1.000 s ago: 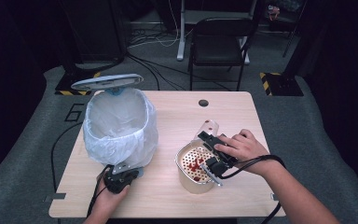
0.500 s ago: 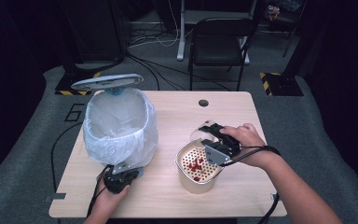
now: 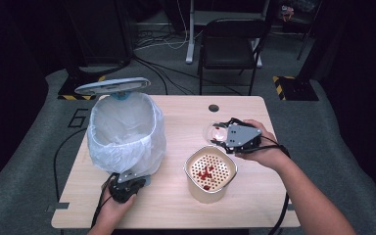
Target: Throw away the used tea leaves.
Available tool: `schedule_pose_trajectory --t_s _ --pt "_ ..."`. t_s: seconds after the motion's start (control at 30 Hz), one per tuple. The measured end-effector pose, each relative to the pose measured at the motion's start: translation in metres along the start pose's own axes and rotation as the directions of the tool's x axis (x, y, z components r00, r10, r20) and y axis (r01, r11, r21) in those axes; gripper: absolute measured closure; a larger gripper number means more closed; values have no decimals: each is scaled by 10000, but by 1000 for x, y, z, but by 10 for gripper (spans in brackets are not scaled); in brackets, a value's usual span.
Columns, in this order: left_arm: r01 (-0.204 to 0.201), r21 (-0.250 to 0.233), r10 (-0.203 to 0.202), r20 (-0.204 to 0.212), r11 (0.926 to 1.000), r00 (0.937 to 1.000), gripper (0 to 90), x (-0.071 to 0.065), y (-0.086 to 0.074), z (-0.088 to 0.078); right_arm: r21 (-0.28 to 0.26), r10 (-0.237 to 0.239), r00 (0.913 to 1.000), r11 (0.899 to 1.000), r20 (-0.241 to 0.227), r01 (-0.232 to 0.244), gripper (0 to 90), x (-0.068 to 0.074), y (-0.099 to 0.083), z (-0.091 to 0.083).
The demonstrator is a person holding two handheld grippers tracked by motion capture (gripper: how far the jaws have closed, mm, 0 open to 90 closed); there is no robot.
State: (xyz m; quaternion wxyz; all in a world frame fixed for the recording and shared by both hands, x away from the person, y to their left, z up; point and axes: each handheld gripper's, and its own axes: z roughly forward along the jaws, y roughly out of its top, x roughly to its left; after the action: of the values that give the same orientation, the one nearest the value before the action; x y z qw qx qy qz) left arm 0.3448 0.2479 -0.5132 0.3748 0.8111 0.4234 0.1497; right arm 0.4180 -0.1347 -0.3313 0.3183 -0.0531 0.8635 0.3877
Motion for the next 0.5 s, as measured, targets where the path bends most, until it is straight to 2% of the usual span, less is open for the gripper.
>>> schedule_pose_trajectory --t_s 0.03,0.07,0.1,0.13,0.17,0.2,0.27,0.3,0.33,0.37,0.4,0.5 --pt "-28 -5 28 18 10000 10000 900 0 0 0 -158 467 9989 9988 -48 -467 500 -3 -2 -1" --pt "120 -60 -120 -81 9999 9999 900 -1 0 0 -214 757 9971 9969 -98 -759 500 -4 -3 -1" --pt "-16 -1 16 5 10000 10000 900 0 0 0 -306 1152 9931 9928 -226 -1159 500 -6 -4 -1" --pt "274 -95 -276 -184 9996 9994 900 -2 0 0 -411 1592 9866 9862 -344 -1606 500 -8 -5 -2" --pt "249 -78 -251 -167 9997 9995 900 -2 0 0 -530 1994 9788 9780 -459 -2017 500 -10 -5 -2" --pt "132 -42 -132 -86 9999 9999 900 -1 0 0 -647 2507 9659 9648 -641 -2548 500 -11 -6 -3" --pt "138 -62 -139 -87 9999 9999 900 -1 0 0 -858 3117 9461 9439 -882 -3190 500 -14 -5 -4" --pt "12 -11 -12 -5 10000 10000 900 0 0 0 -956 3488 9319 9288 -998 -3579 500 -16 -5 -4" --pt "198 -80 -199 -123 9998 9997 900 -1 0 0 -990 3704 9225 9193 -1088 -3808 500 -17 -4 -5" --pt "226 -75 -227 -148 9997 9996 900 -2 0 0 -1024 3992 9090 9057 -1195 -4113 500 -18 -3 -5" --pt "74 -20 -75 -43 10000 10000 900 -1 0 0 -1049 4212 8986 8949 -1227 -4338 500 -19 -2 -5" --pt "-15 -9 15 13 10000 10000 900 0 0 0 -994 4754 8695 8665 -1340 -4891 500 -21 0 -5"
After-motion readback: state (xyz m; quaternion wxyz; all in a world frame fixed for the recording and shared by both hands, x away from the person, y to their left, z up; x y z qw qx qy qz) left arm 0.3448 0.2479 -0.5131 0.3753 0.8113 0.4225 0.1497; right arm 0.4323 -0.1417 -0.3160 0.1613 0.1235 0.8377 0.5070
